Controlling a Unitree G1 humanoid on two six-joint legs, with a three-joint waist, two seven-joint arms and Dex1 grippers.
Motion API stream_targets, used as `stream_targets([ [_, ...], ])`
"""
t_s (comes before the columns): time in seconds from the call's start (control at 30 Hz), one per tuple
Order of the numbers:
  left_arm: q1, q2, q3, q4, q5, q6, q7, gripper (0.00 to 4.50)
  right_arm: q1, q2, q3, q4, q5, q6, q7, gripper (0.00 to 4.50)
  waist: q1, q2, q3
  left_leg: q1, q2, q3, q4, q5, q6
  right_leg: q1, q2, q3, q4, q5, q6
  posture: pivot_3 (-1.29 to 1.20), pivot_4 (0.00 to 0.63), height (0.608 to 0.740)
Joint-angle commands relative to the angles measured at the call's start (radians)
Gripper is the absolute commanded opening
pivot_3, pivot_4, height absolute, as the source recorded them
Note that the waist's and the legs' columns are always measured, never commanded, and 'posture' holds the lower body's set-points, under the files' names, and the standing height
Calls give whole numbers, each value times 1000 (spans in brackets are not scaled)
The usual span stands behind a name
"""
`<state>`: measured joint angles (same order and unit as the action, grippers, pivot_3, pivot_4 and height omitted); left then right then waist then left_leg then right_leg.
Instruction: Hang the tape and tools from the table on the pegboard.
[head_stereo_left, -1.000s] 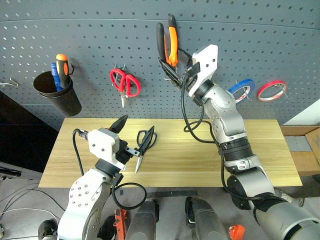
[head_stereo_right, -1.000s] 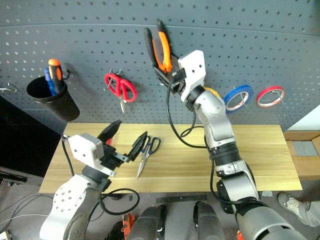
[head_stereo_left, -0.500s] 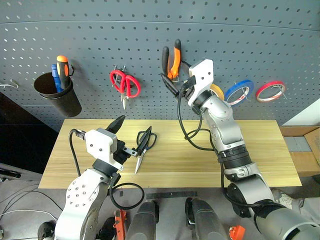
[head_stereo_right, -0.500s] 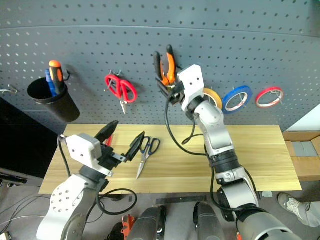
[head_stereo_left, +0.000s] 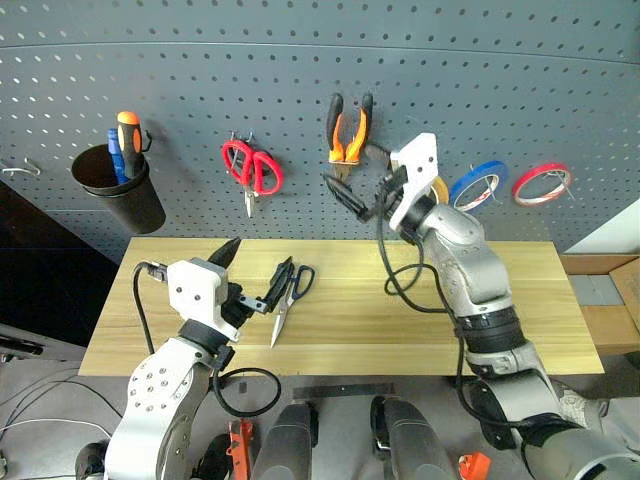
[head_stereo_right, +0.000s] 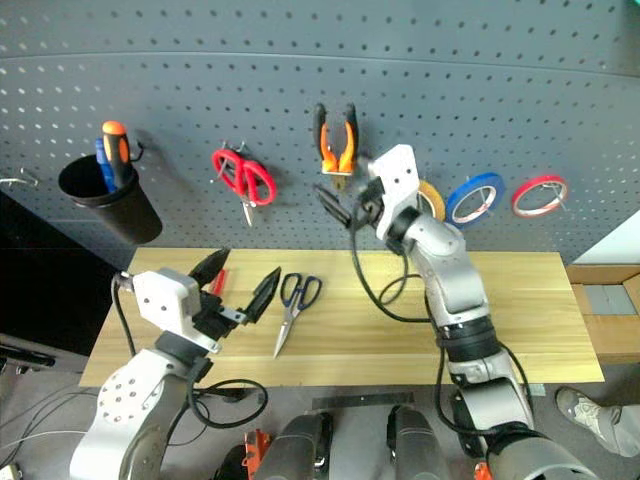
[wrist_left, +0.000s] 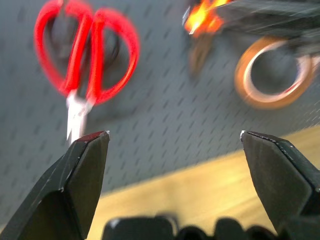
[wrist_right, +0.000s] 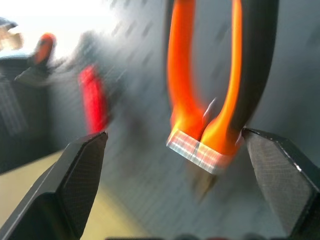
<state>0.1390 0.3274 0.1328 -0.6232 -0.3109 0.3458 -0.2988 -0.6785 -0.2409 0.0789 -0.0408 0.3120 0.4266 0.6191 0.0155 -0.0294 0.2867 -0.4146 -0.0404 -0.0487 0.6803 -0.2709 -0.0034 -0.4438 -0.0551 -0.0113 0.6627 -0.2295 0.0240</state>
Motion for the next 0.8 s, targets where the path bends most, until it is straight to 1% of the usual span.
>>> stream_targets([
  [0.03,23,3,36,22,-19,32,3,4500,77,-56,-23,-121,129,126,100,4467,3,0,0,0,0,0,0,-1,2,0,0,0,-1,0,0,93,247,740],
  [0.1,44,-5,40,54,-21,64,10,4500,117,-72,-36,-141,177,175,117,4467,2,0,0,0,0,0,0,-2,3,1,0,0,-1,0,0,86,246,740],
  [0.2,43,-13,44,81,-36,179,42,4500,178,-128,9,-182,185,226,168,4467,2,0,0,2,0,0,0,-2,3,2,0,0,0,0,0,77,249,740],
  [0.27,4,-19,19,111,-31,254,68,4500,253,-193,98,-211,143,235,219,4467,3,0,-1,3,0,0,0,-2,3,3,0,0,0,0,0,79,252,740],
  [0.37,-57,-5,-44,160,-11,374,78,4500,310,-233,184,-207,78,244,202,4467,9,-1,-3,4,0,-2,0,-2,3,5,0,-2,0,0,0,76,256,740],
  [0.4,-79,-1,-66,180,18,390,94,4500,318,-229,194,-201,62,225,194,4467,7,-1,-2,4,0,-1,0,-1,3,5,0,-2,0,0,0,73,258,740],
  [0.5,-162,-27,-93,252,48,473,149,4500,333,-187,182,-187,49,207,146,4467,5,-2,-3,5,-1,0,1,-1,4,5,0,-1,1,0,1,63,265,740],
  [0.57,-201,-16,-126,285,65,540,152,4500,343,-177,183,-187,43,197,141,4467,3,-2,-3,6,-1,0,1,-1,3,6,0,0,2,0,1,57,269,740],
  [0.7,-247,-28,-123,312,76,588,170,4500,359,-163,168,-177,31,162,125,4467,1,-2,-3,7,0,-1,0,-1,3,6,1,0,2,0,1,55,267,740],
  [0.8,-288,-33,-128,365,86,611,173,4500,367,-141,151,-166,17,119,103,4467,3,-2,-3,7,0,-1,0,1,1,6,0,0,1,0,1,53,269,740],
])
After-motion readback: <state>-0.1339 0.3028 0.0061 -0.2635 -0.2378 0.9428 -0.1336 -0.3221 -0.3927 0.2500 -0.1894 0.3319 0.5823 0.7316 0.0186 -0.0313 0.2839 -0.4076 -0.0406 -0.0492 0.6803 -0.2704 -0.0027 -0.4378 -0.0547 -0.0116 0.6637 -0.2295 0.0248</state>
